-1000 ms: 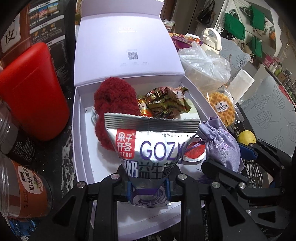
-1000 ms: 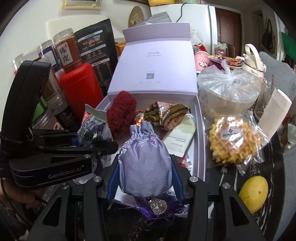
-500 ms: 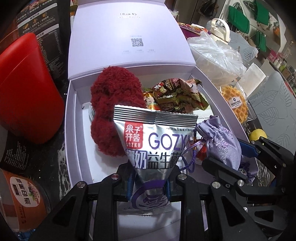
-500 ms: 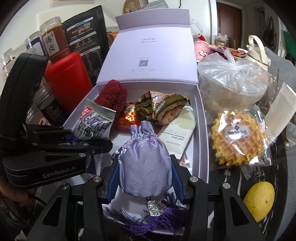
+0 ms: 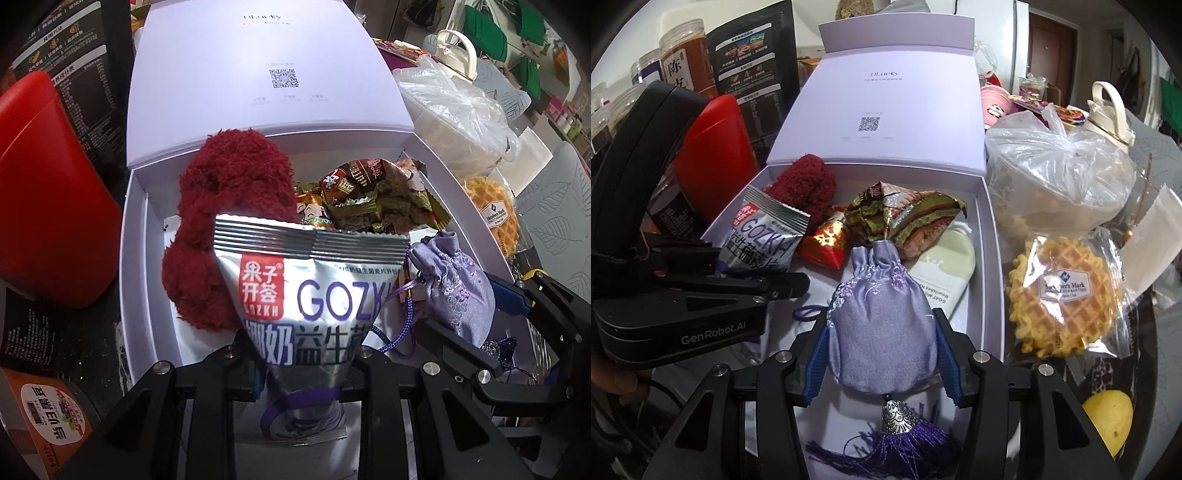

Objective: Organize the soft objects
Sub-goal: 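Lower the snack packet and pouch into the box and open both grippers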

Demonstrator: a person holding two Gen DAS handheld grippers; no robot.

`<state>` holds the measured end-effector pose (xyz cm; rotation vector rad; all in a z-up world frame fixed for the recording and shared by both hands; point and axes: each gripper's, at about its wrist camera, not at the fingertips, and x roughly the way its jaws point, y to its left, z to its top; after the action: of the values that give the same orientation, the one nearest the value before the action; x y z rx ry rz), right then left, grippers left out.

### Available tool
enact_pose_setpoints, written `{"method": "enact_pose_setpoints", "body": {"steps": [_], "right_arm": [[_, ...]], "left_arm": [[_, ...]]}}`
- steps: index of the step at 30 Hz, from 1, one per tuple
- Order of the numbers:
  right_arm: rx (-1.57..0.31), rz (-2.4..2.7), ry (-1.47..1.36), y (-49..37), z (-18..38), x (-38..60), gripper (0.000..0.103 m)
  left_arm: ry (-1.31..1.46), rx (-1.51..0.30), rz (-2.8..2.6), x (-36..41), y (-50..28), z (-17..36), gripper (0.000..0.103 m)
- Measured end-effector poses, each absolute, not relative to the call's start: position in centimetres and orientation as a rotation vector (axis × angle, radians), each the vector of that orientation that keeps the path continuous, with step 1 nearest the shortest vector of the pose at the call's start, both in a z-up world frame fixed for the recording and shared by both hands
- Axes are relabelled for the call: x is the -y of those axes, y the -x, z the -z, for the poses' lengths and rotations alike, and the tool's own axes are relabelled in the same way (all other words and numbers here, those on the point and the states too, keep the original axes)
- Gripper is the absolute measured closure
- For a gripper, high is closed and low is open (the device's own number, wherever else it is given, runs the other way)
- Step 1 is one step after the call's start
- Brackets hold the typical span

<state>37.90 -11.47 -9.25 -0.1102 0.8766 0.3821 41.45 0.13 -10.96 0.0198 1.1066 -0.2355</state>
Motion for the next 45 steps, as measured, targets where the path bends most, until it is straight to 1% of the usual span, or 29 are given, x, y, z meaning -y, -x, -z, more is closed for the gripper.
{"method": "enact_pose_setpoints", "body": {"steps": [3, 5, 7, 10, 18, 22, 25, 26, 27, 28, 29, 32, 41, 45], "right_arm": [[-0.876, -0.378, 0.118, -38.0, 9.2, 11.5, 0.050], [-0.883, -0.383, 0.114, -38.1, 9.2, 11.5, 0.047], [-0.885, -0.384, 0.110, -38.1, 9.0, 11.3, 0.037], [-0.864, -0.358, 0.121, -37.8, 8.5, 11.3, 0.027], [-0.823, -0.317, 0.138, -36.2, 7.0, 12.4, 0.021], [-0.814, -0.295, 0.138, -35.7, 6.8, 12.9, 0.021], [-0.825, -0.287, 0.112, -35.9, 6.7, 13.5, 0.021], [-0.826, -0.286, 0.104, -35.9, 6.6, 13.6, 0.021], [-0.826, -0.286, 0.095, -36.0, 6.6, 13.7, 0.021], [-0.825, -0.286, 0.090, -36.0, 6.6, 13.8, 0.021], [-0.824, -0.287, 0.087, -36.0, 6.6, 13.9, 0.021], [-0.820, -0.290, 0.086, -36.1, 6.5, 13.9, 0.021], [-0.819, -0.294, 0.079, -36.4, 6.4, 13.9, 0.021], [-0.812, -0.296, 0.078, -36.5, 6.1, 13.9, 0.021]], "left_arm": [[-0.017, -1.109, 0.228, -0.3, -41.7, 11.1, 0.078], [-0.016, -1.110, 0.218, -0.3, -41.8, 11.0, 0.078], [-0.023, -1.107, 0.217, -0.2, -42.0, 10.9, 0.078], [-0.040, -1.092, 0.222, 0.2, -42.2, 10.7, 0.078], [-0.087, -1.031, 0.243, 2.0, -40.5, 9.9, 0.078], [-0.122, -1.037, 0.216, 2.7, -40.2, 9.7, 0.077], [-0.129, -1.050, 0.191, 3.0, -40.2, 9.7, 0.070], [-0.131, -1.056, 0.186, 2.9, -40.2, 9.7, 0.060], [-0.132, -1.061, 0.185, 2.7, -40.4, 9.8, 0.043], [-0.125, -1.053, 0.191, 2.7, -40.3, 9.8, 0.033], [-0.122, -1.039, 0.190, 2.6, -40.2, 9.6, 0.019], [-0.127, -0.998, 0.171, 2.5, -39.9, 9.0, 0.018], [-0.127, -0.974, 0.166, 1.7, -39.0, 8.0, 0.018], [-0.123, -0.944, 0.151, 0.1, -37.1, 6.8, 0.018]]}}
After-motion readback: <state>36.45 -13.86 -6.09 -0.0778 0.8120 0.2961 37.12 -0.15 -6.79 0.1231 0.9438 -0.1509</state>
